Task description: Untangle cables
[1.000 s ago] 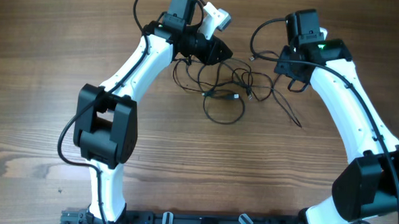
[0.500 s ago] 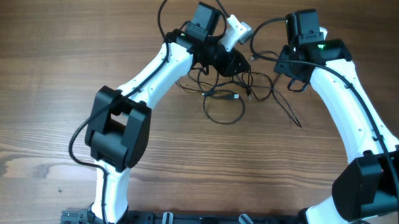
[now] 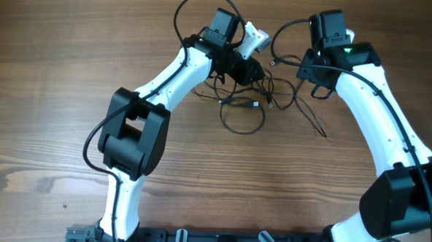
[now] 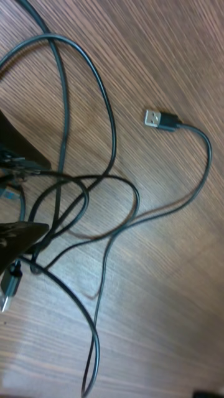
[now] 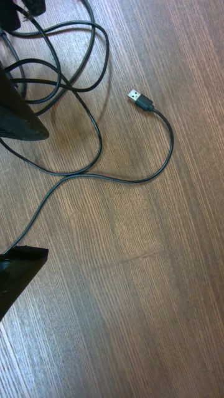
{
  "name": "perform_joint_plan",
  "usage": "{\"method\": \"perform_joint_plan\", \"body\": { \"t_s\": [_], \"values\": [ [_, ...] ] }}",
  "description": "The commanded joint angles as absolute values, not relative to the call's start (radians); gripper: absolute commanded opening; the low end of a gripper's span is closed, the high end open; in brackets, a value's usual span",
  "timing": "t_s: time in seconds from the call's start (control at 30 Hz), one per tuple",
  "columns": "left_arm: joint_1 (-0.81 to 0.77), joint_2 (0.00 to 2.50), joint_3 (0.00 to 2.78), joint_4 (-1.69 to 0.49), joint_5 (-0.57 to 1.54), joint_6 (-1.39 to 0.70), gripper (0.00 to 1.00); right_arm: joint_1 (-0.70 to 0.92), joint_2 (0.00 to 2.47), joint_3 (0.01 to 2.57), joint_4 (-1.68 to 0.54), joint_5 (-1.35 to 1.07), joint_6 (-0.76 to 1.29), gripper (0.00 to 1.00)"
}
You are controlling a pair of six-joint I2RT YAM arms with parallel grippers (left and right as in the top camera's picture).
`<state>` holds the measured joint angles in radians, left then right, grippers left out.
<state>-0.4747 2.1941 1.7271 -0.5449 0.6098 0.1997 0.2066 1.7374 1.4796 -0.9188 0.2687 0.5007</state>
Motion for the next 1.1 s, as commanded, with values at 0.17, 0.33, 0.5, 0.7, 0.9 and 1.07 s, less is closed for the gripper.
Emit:
{"method": "perform_joint_plan", "body": {
  "t_s": [0.17,0.33,0.5,0.7,0.9,1.07],
  "values": [
    [-0.467,2.204,1.737,-0.546,0.537,0.194,0.29,0.208,1.748,1.479,-0.910,0.260,0.512,0.57],
    [-0.469,2.204,1.737,-0.567,0.530,0.194,0.31,0.208,1.748,1.479,-0.908,0.261,0.512,0.57],
    [-0.474,2.205,1.737,-0.630,0.529,0.205,0.32,0.208,1.748,1.479,-0.894,0.260,0.513,0.57],
    [-0.474,2.205,1.737,-0.648,0.530,0.205,0.28,0.208,1.748,1.479,-0.890,0.248,0.512,0.58],
    [-0.476,2.205,1.737,-0.671,0.534,0.204,0.28,0.208,1.748,1.479,-0.887,0.238,0.512,0.59],
    [-0.476,2.205,1.737,-0.674,0.576,0.205,0.18,0.208,1.748,1.479,-0.883,0.238,0.512,0.60]
  ]
}}
